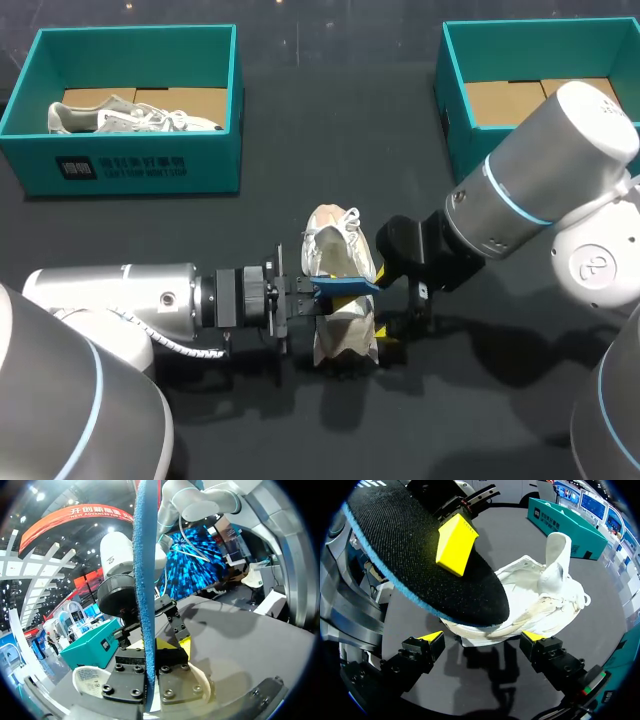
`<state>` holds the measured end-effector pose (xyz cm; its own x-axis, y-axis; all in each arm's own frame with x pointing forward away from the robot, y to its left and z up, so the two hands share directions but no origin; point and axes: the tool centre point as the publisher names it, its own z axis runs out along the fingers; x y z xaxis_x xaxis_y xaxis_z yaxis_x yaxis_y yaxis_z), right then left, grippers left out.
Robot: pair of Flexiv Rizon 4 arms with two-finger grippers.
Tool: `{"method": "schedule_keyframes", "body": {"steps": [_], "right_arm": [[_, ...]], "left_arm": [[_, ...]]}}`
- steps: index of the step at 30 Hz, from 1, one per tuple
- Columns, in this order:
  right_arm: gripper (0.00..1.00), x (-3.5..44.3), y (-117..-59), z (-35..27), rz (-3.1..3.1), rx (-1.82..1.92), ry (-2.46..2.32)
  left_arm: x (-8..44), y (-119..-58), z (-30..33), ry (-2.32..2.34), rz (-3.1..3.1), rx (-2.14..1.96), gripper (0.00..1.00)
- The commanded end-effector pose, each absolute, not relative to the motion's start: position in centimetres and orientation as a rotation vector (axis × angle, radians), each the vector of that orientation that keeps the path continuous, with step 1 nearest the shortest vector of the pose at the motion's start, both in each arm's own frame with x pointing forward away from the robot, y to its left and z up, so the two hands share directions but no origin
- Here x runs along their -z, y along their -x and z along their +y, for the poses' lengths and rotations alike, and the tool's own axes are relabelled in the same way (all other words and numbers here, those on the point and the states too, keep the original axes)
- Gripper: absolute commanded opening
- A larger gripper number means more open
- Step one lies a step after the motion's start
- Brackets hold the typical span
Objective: Take the shoe out of the shoebox, open the shoe tongue, remove and reinsert the insole, then place the shoe into the shoebox
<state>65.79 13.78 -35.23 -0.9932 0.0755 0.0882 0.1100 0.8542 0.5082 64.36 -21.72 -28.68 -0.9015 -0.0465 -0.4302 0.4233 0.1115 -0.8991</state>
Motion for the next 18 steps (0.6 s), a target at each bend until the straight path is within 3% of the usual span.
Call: {"method": "schedule_keyframes", "body": {"steps": [1,18], "right_arm": [[1.0,35.3,-65.7,13.8,-2.964,0.819,0.149],[1.0,35.3,-65.7,13.8,-2.964,0.819,0.149]], "left_arm": [[29.0,-64.4,-21.6,-0.367,2.047,1.849,0.0],[30.3,-65.8,-22.0,-0.399,2.039,1.869,0.0]]}}
